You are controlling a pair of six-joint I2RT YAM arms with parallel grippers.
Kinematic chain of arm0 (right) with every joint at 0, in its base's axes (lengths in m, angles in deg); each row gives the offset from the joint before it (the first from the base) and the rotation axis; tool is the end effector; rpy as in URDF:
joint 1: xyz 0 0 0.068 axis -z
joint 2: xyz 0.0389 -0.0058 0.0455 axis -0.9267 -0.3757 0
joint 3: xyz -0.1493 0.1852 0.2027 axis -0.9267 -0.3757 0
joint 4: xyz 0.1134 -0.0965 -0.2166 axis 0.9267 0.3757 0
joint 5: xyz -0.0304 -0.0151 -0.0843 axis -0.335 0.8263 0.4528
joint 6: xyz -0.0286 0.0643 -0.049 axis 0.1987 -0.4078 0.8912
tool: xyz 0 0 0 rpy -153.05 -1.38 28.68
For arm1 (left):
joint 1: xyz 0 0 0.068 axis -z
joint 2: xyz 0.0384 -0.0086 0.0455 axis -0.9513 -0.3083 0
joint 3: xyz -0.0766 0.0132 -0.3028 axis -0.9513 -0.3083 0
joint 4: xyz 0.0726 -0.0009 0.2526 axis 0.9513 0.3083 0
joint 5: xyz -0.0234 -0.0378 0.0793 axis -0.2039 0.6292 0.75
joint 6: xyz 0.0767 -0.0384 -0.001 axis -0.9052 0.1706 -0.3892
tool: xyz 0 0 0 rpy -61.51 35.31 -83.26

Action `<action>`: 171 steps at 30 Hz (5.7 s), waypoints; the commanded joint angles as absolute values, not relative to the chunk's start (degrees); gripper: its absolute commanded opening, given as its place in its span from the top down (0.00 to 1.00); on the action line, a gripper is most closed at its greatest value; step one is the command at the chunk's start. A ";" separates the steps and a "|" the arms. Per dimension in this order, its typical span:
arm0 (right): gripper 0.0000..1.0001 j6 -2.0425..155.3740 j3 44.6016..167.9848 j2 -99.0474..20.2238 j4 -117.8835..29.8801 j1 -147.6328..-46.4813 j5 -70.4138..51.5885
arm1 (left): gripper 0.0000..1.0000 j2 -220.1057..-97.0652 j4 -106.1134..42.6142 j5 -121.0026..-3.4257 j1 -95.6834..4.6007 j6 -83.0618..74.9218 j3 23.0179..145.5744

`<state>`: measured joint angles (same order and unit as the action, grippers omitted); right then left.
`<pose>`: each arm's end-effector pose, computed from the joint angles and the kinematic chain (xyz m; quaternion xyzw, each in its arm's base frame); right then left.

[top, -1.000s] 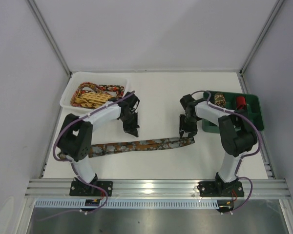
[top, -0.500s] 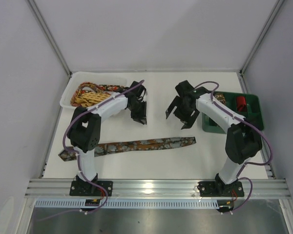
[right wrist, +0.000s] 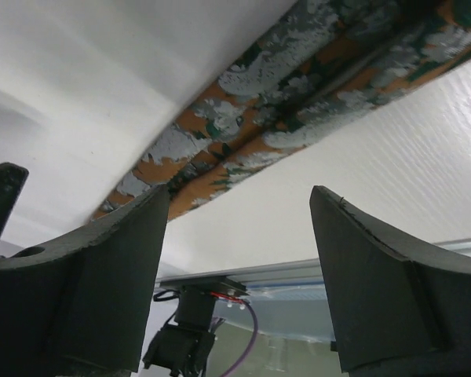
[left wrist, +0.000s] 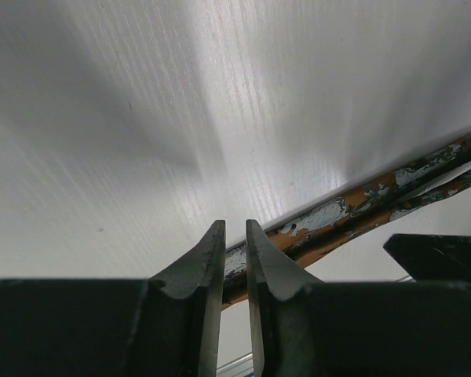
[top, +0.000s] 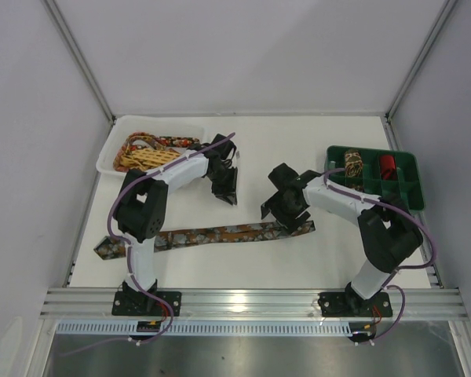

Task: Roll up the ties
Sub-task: Flatten the tie

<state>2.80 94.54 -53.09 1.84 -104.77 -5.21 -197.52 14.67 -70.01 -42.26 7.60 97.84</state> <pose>0.2537 0.1958 0.1966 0.3678 0.9228 0.1099 0.0317 0.3660 -0.2336 0.1858 0.0765 0.9765 -0.1892 0.0697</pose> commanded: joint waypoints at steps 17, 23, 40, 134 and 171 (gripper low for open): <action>0.60 -7.57 88.75 -58.26 -2.94 -107.13 -5.38 | 0.78 -196.03 15.53 -71.44 -41.72 4.04 97.38; 0.87 -6.52 90.77 -57.91 -1.71 -107.13 -4.06 | 0.78 -195.85 15.00 -71.97 -41.72 4.13 96.50; 0.87 -2.57 99.21 -57.64 5.33 -105.11 -2.56 | 0.78 -195.85 16.23 -71.44 -41.72 3.42 97.12; 1.00 56.59 88.58 -62.31 -11.99 -92.36 -14.87 | 0.99 -194.81 13.86 -66.96 -39.70 5.00 80.78; 0.84 61.07 87.43 -50.19 -11.30 -89.64 -19.52 | 1.00 -195.94 4.12 -84.62 -29.77 18.44 95.89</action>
<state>60.19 86.80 -55.15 -12.11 -89.82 -20.05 -195.86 10.19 -80.96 -31.29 14.76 93.64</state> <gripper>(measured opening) 0.140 0.009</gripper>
